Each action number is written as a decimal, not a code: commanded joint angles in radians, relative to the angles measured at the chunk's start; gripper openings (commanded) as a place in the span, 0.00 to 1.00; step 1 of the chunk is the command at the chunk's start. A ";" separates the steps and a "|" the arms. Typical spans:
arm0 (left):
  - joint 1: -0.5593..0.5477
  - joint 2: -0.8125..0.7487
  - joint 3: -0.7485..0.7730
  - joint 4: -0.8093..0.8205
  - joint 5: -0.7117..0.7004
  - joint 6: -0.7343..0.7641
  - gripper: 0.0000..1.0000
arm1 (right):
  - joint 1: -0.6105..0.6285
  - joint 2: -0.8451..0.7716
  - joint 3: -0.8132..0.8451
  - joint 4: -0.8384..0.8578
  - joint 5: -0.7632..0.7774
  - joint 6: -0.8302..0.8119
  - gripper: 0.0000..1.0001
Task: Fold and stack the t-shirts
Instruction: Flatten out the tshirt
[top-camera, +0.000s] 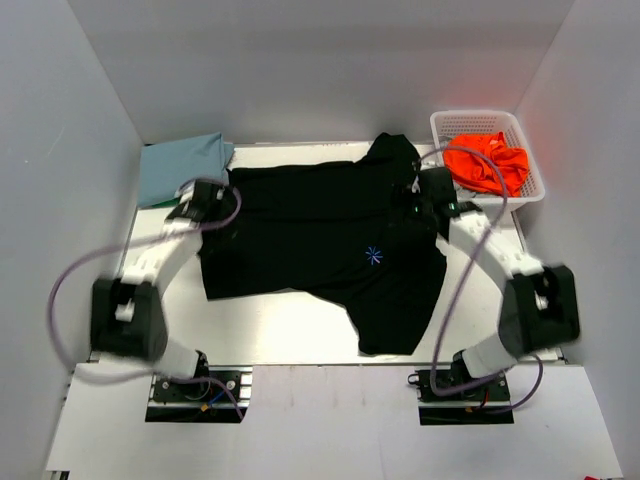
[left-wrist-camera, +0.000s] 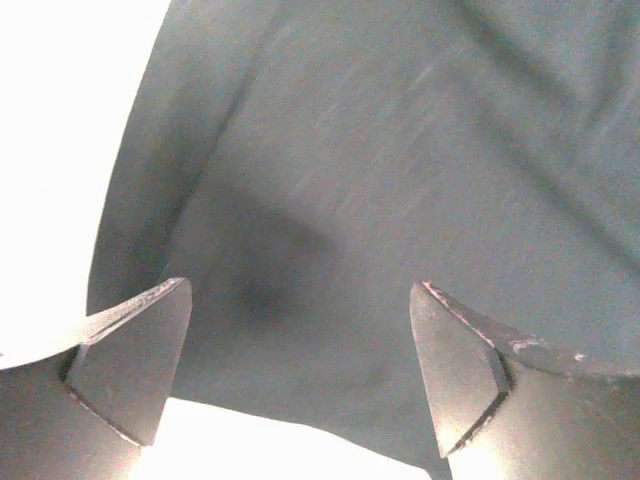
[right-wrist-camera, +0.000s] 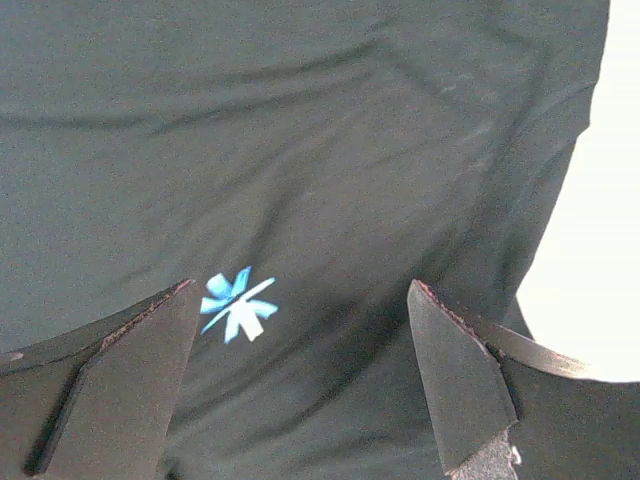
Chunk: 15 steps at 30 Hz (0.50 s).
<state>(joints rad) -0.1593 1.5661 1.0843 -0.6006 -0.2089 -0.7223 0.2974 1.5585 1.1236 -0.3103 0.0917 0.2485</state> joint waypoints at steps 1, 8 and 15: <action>0.003 -0.245 -0.211 -0.033 -0.081 -0.149 1.00 | 0.017 -0.176 -0.179 0.116 -0.081 0.066 0.90; 0.012 -0.537 -0.516 -0.179 -0.237 -0.379 0.99 | 0.042 -0.392 -0.361 0.008 -0.147 0.113 0.90; 0.021 -0.513 -0.569 -0.013 -0.278 -0.361 0.81 | 0.060 -0.555 -0.433 -0.118 -0.198 0.164 0.90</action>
<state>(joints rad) -0.1455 1.0451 0.5293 -0.7322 -0.4374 -1.0763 0.3454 1.0443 0.7158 -0.3721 -0.0647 0.3698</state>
